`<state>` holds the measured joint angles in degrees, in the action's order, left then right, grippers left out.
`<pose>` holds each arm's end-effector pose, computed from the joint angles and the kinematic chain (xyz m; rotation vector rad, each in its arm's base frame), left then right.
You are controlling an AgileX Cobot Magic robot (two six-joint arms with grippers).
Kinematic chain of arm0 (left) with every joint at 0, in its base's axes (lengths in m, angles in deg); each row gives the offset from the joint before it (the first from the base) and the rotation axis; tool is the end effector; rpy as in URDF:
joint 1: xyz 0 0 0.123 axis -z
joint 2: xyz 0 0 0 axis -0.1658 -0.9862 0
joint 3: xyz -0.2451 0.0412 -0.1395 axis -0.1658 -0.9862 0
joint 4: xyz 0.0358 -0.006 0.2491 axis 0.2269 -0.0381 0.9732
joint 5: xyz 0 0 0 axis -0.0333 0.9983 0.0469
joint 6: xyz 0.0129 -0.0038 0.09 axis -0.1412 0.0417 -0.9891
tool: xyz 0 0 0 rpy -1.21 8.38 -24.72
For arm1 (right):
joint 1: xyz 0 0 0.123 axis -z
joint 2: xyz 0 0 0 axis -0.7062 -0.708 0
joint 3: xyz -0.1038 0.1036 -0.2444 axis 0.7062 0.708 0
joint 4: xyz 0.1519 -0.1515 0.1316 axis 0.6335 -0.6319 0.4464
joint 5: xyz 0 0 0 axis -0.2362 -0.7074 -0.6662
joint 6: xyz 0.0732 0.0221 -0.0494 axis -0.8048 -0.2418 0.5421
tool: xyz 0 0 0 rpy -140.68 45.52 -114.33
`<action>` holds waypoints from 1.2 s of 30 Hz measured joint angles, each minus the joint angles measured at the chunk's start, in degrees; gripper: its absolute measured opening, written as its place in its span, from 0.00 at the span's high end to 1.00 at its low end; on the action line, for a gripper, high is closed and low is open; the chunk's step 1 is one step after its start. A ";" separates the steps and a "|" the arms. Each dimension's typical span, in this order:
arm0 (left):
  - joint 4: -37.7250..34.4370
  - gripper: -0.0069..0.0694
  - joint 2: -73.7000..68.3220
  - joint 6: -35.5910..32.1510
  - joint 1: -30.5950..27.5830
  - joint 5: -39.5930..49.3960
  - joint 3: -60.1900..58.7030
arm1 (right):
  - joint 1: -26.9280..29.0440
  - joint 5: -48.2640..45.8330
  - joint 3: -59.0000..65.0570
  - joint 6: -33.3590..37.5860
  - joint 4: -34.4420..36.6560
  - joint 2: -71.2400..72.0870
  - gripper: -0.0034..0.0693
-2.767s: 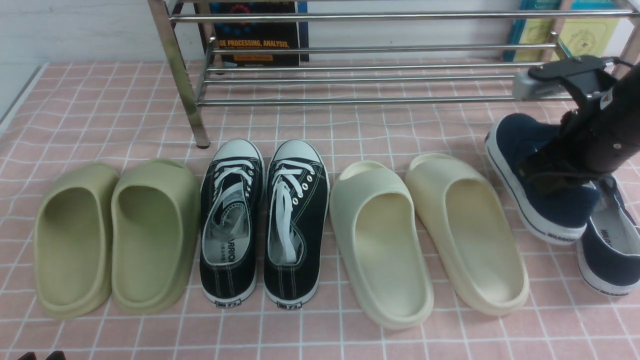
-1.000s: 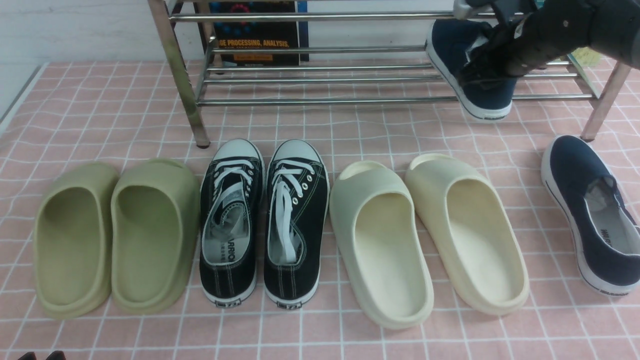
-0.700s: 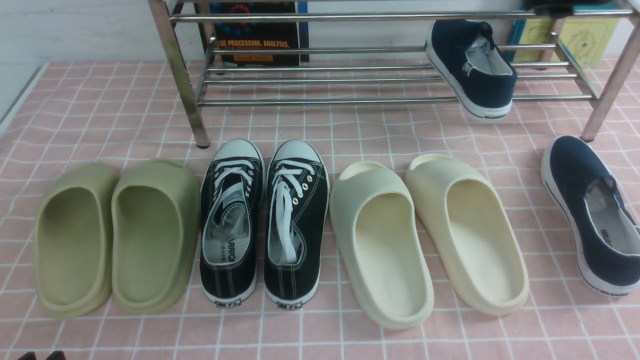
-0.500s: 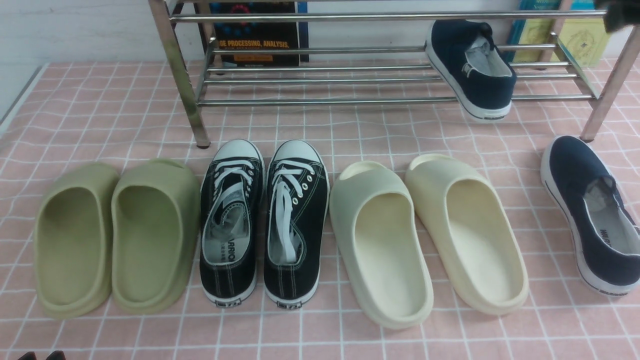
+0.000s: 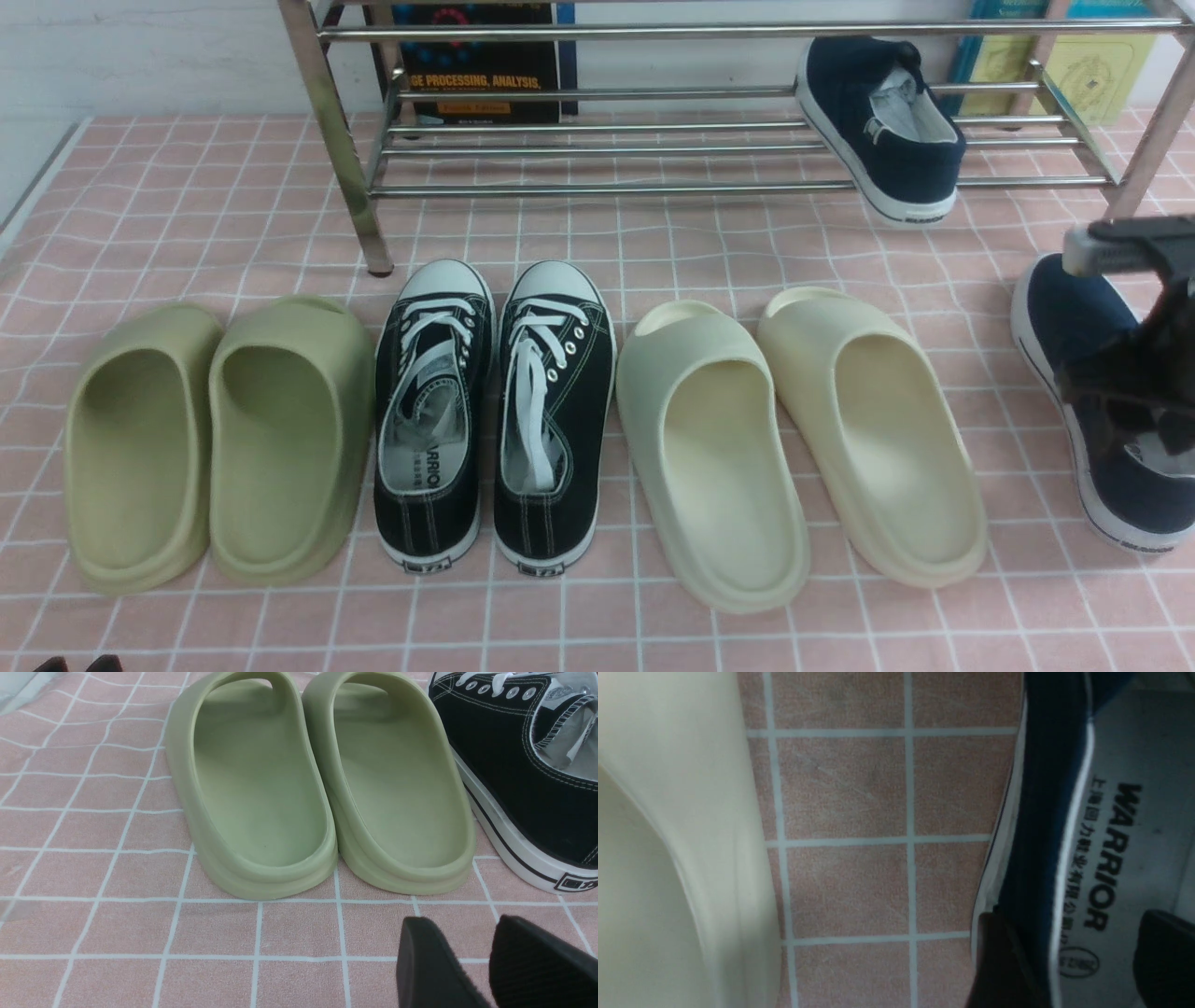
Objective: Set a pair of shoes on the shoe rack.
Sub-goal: Use the right arm to grab the shoe closest to it, then use the right arm to put a shoe into the shoe rack
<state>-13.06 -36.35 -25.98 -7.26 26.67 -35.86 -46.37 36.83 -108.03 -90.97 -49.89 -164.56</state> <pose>0.0523 -0.0028 0.1726 0.0111 1.8710 -0.0589 0.3254 0.0062 0.2027 0.1044 2.9042 -0.0121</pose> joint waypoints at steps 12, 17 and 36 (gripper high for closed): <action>0.00 0.60 0.00 0.00 0.00 0.00 0.00 | -0.67 -2.93 1.63 3.34 0.19 3.04 0.94; 0.00 0.60 0.00 0.00 0.00 0.00 0.00 | -0.80 -14.50 -5.89 8.28 0.42 5.11 0.94; 0.00 0.60 0.00 0.00 0.00 0.00 0.00 | -0.80 2.99 -23.79 17.79 0.31 -3.92 0.94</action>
<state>-13.06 -36.35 -25.98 -7.26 26.67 -35.86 -47.17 39.82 -131.81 -73.18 -49.58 -168.48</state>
